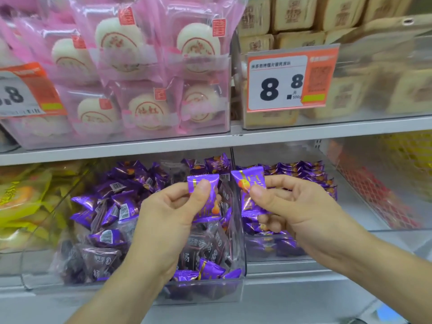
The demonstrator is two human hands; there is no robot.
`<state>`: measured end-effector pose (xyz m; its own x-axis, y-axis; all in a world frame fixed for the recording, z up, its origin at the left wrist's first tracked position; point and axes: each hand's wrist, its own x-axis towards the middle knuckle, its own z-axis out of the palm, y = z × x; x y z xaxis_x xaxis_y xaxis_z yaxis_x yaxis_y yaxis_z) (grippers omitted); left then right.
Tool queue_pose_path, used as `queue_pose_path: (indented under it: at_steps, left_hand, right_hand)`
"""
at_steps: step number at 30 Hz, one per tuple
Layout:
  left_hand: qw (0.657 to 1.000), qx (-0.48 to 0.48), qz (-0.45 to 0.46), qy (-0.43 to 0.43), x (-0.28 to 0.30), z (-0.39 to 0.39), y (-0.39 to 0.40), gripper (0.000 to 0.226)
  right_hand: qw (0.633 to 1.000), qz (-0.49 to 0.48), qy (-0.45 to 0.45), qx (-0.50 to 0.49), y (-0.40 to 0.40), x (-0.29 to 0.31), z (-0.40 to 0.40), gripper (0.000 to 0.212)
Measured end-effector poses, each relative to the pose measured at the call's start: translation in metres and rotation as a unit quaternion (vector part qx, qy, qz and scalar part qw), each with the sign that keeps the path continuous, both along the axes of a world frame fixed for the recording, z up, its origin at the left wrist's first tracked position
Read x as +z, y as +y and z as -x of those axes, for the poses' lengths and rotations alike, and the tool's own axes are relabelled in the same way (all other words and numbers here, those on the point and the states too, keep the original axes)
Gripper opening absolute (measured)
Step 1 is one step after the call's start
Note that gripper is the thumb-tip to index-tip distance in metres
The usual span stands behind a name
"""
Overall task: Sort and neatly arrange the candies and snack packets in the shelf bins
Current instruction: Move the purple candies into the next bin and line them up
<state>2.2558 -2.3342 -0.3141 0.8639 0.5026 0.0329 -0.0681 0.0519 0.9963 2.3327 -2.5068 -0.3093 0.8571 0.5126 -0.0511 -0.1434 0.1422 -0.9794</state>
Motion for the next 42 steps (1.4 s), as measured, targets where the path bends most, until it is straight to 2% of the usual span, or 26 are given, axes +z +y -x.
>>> queue_pose_path:
  at_steps: [4,8,11,15,20,24,26,29,34,38,42]
  left_hand:
    - [0.999,0.028,-0.035,-0.028,0.005,0.001,-0.013,0.034]
    - [0.998,0.024,0.022,-0.060,0.004,-0.004,-0.025,0.035]
    - [0.997,-0.014,0.048,-0.057,0.005,-0.006,-0.037,0.031]
    - [0.994,-0.042,0.087,-0.055,0.009,-0.007,-0.047,0.036]
    - [0.992,-0.060,0.100,-0.054,0.010,-0.008,-0.054,0.035]
    - [0.989,-0.086,0.109,-0.052,0.012,-0.010,-0.062,0.044]
    - [0.989,-0.101,0.092,-0.059,0.013,-0.012,-0.065,0.050]
    - [0.987,-0.121,0.066,-0.081,0.011,-0.014,-0.067,0.053]
    - [0.987,-0.119,0.027,-0.105,0.006,-0.020,-0.074,0.029]
    - [0.987,-0.131,-0.023,-0.092,-0.002,-0.024,-0.077,0.028]
    - [0.976,-0.125,-0.156,-0.083,-0.011,-0.029,-0.082,0.029]
  right_hand:
    - [0.999,-0.020,-0.038,0.003,-0.005,0.000,0.002,0.044]
    - [0.995,-0.037,-0.087,0.012,-0.010,-0.001,0.005,0.039]
    - [0.991,-0.021,-0.130,-0.004,-0.016,-0.002,0.002,0.040]
    - [0.990,-0.015,-0.138,-0.037,-0.027,-0.002,-0.006,0.045]
    - [0.980,-0.010,-0.194,-0.040,-0.033,-0.004,-0.006,0.032]
    - [0.972,0.009,-0.231,-0.039,-0.038,-0.005,-0.006,0.026]
    - [0.970,0.011,-0.238,-0.039,-0.040,-0.006,-0.007,0.026]
    - [0.966,0.013,-0.252,-0.053,-0.043,-0.008,-0.011,0.038]
    - [0.963,0.033,-0.261,-0.063,-0.052,-0.008,-0.016,0.046]
    - [0.971,0.066,-0.231,0.009,-0.065,-0.005,-0.027,0.061]
    - [0.959,0.098,-0.250,0.093,-0.081,0.002,-0.039,0.048]
